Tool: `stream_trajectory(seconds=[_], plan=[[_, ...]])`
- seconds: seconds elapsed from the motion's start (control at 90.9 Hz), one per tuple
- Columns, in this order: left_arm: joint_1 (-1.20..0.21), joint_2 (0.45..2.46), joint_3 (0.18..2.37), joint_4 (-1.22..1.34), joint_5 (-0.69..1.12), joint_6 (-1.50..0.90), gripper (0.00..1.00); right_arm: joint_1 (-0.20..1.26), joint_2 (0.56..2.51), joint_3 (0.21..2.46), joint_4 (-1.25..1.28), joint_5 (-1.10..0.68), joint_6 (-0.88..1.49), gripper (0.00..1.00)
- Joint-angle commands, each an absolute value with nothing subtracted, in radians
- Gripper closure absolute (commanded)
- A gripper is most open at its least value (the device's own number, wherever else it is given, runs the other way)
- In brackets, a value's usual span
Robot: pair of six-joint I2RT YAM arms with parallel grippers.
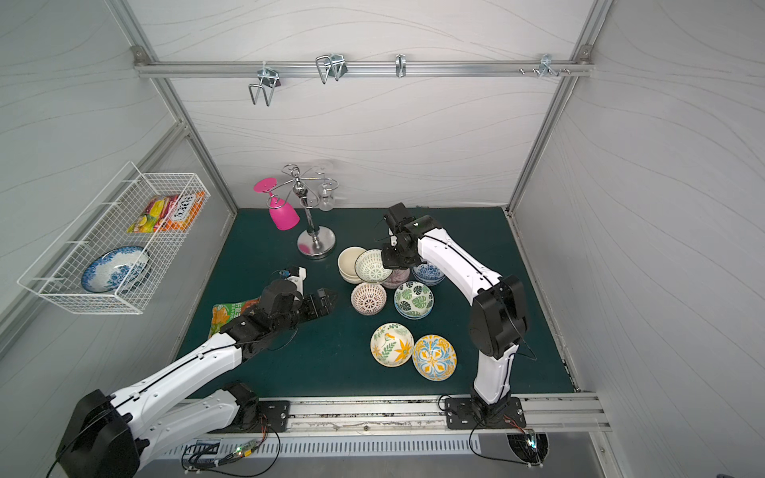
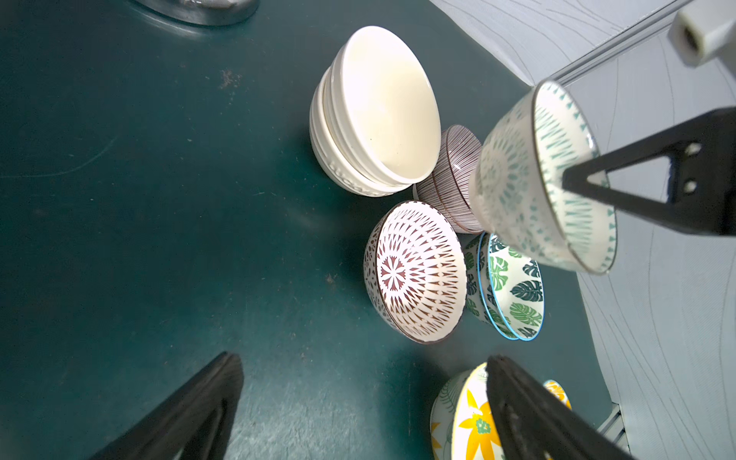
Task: Stack the bowls
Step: Place the bowl on the bowl.
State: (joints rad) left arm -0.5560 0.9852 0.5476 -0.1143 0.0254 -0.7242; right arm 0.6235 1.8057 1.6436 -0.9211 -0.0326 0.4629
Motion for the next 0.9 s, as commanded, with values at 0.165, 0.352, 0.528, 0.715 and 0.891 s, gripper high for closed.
stream_trajectory(seconds=[0.165, 0.352, 0.528, 0.715, 0.891], plan=[[-0.552, 0.946, 0.543, -0.09, 0.005, -0.735, 0.0, 0.667, 1.723, 1.491, -0.795, -0.079, 0.558, 1.0], [-0.552, 0.953, 0.543, -0.084, 0.003, -0.733, 0.0, 0.706, 1.756, 1.472, -0.761, -0.039, 0.58, 1.0], [-0.551, 0.957, 0.543, -0.079, 0.005, -0.732, 0.0, 0.726, 1.78, 1.457, -0.736, 0.015, 0.589, 1.0], [-0.552, 0.966, 0.545, -0.074, 0.008, -0.73, 0.0, 0.728, 1.792, 1.417, -0.687, 0.026, 0.604, 1.0], [-0.551, 0.972, 0.546, -0.07, 0.009, -0.732, 0.0, 0.737, 1.806, 1.388, -0.66, 0.031, 0.605, 1.0]])
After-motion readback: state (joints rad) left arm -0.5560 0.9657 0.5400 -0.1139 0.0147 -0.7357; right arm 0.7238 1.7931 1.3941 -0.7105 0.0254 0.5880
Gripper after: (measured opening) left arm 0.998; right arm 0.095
